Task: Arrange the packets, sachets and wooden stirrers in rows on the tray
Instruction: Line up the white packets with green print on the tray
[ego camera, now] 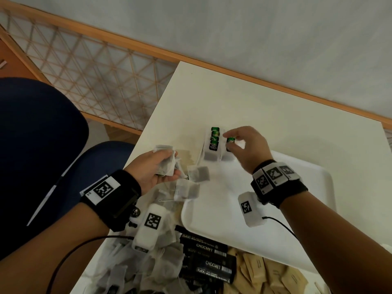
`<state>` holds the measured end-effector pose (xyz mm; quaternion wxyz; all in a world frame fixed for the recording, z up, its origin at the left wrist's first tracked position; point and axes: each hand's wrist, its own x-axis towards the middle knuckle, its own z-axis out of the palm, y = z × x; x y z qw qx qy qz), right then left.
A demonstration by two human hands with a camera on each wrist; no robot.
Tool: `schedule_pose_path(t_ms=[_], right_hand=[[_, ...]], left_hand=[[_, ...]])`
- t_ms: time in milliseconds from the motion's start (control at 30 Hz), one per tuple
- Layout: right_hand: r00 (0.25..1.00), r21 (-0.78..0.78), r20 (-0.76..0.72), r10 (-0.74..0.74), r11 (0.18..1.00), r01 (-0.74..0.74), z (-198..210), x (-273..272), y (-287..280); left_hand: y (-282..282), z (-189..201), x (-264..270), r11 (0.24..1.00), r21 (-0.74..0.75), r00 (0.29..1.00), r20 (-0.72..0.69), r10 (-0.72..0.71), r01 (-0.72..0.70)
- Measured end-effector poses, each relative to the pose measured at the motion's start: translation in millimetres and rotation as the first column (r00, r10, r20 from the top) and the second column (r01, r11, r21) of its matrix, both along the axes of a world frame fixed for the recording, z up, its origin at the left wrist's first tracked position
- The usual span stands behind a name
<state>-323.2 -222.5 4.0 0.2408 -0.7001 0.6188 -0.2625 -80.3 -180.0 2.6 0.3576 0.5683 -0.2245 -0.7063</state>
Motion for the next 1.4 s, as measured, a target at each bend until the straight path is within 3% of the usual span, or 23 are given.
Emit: schedule_pose_path(t_ms=[67, 167, 233, 333, 400, 500, 600, 667, 733, 833, 967, 1133, 1233, 1400], right_hand=[[0.982, 0.086, -0.046, 0.185, 0.98, -0.18, 0.1, 14.8, 7.0], [0.879, 0.207, -0.166, 0.447, 0.887, -0.412, -7.3, 39.7, 15.9], [0.817, 0.272, -0.229, 0.53, 0.84, -0.469, -11.7, 52.2, 18.1], [0.657, 0.313, -0.449, 0.605, 0.796, -0.519, -14.3, 65.1, 18.6], [0.611, 0.343, -0.492, 0.621, 0.783, -0.519, -10.3, 68.8, 16.1], [0.639, 0.418, -0.44, 0.631, 0.774, -0.476, -0.2, 64.3, 12.6], [0.781, 0.393, -0.304, 0.546, 0.818, -0.42, 7.9, 46.1, 13.5], [0.9, 0.403, -0.178, 0.397, 0.864, -0.301, 10.6, 29.4, 17.2], [0.952, 0.405, -0.104, 0.288, 0.887, -0.224, 12.1, 14.3, 22.3], [0.966, 0.379, -0.087, 0.243, 0.905, -0.194, 14.6, -0.9, 27.2], [0.912, 0.239, -0.287, 0.294, 0.943, -0.23, 13.3, -6.5, 24.4], [0.949, 0.171, -0.215, 0.229, 0.966, -0.194, 23.7, -1.9, 13.7], [0.959, 0.197, -0.152, 0.24, 0.958, -0.209, 24.4, 4.7, 7.0], [0.936, 0.303, -0.199, 0.292, 0.926, -0.225, 14.2, 16.2, -5.8]], left_hand=[[0.4, 0.5, 0.9, 1.0, -0.001, 1.0, 0.003, 0.001, -0.001], [2.1, 1.0, 0.7, 1.0, 0.0, 1.0, 0.005, 0.001, -0.001], [3.4, 1.2, 1.2, 1.0, -0.003, 1.0, 0.004, -0.003, 0.003], [5.3, 1.1, 3.6, 1.0, -0.007, 1.0, 0.009, -0.01, 0.01], [5.9, 0.6, 4.8, 1.0, -0.004, 1.0, 0.006, 0.002, -0.002], [7.0, 0.5, 4.1, 1.0, -0.001, 1.0, -0.007, 0.004, -0.004], [7.4, 0.3, 1.0, 1.0, -0.002, 1.0, -0.013, -0.015, 0.015], [7.7, -0.5, -1.2, 0.999, -0.008, 0.999, -0.011, -0.037, 0.037], [8.0, -1.8, -3.1, 0.999, -0.009, 0.999, -0.012, -0.049, 0.049], [7.9, -2.9, -6.5, 0.998, -0.009, 0.997, -0.017, -0.069, 0.069], [7.0, -3.1, -9.7, 0.997, -0.01, 0.997, -0.021, -0.077, 0.077], [6.0, -3.4, -6.9, 0.997, -0.007, 0.997, -0.022, -0.078, 0.078], [4.9, -3.3, -3.5, 0.998, -0.004, 0.998, -0.019, -0.058, 0.058], [4.2, -5.2, 4.0, 1.0, 0.001, 1.0, -0.005, -0.025, 0.025]])
